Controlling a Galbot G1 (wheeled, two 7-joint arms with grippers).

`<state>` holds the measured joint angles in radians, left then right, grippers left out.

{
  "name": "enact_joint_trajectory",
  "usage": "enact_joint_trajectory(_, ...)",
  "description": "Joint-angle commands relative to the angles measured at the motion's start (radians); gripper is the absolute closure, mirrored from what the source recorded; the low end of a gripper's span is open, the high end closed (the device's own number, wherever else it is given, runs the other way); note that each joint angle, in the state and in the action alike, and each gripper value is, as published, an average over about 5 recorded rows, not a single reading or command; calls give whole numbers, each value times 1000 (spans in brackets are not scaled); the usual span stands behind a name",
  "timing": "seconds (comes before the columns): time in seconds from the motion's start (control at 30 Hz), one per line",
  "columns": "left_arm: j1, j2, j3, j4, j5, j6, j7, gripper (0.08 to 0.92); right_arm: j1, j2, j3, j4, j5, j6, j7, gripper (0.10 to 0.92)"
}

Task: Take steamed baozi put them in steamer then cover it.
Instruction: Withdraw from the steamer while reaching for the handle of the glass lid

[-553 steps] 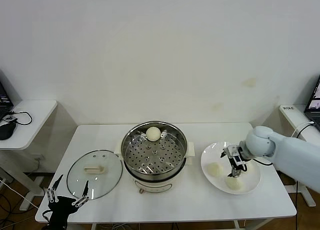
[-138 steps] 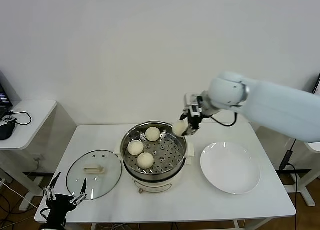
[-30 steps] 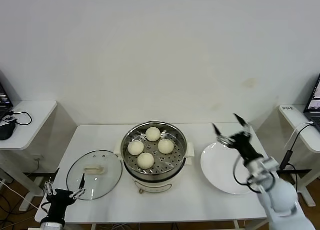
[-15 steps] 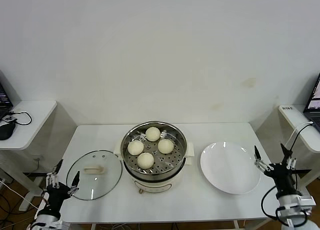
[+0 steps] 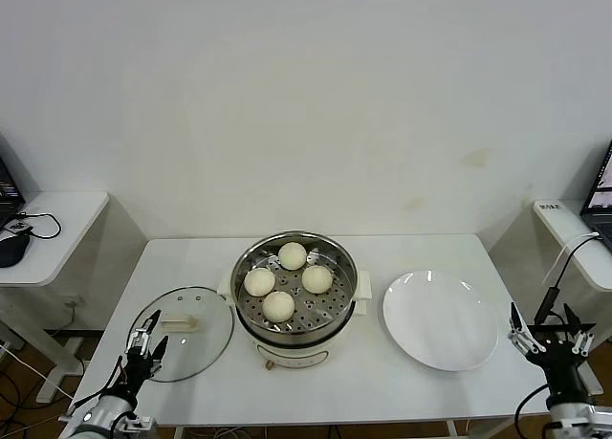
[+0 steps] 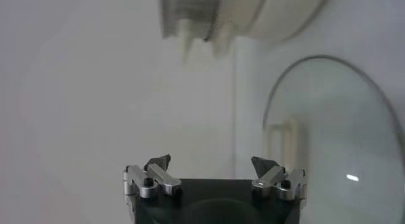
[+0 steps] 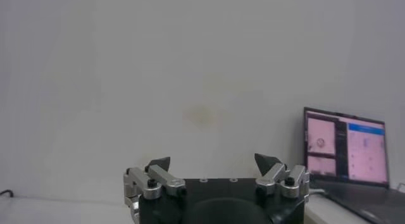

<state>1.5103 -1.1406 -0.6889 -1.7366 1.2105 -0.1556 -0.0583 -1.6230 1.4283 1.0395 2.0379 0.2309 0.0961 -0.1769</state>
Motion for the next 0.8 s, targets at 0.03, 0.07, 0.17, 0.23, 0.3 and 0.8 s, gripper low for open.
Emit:
enact_joint_trajectory(0.03,-133,17,66,123,116,9,17,177,-24,26,26,8,-4,5,2,202)
enact_joint_trajectory(0.07,-141,18,68,126,114,10,18,177,-26,27,26,8,-4,6,1,203)
enact_joint_trajectory(0.17,-168,23,81,141,103,11,21,177,-31,30,26,8,-6,8,1,203)
enact_joint_trajectory(0.23,-190,25,91,159,99,11,21,177,-35,31,26,8,-9,11,1,203)
enact_joint_trajectory(0.3,-212,25,100,177,96,11,20,177,-40,32,28,9,-11,13,1,203)
enact_joint_trajectory(0.8,-324,23,142,291,68,17,27,177,-52,35,38,3,-16,20,-2,202)
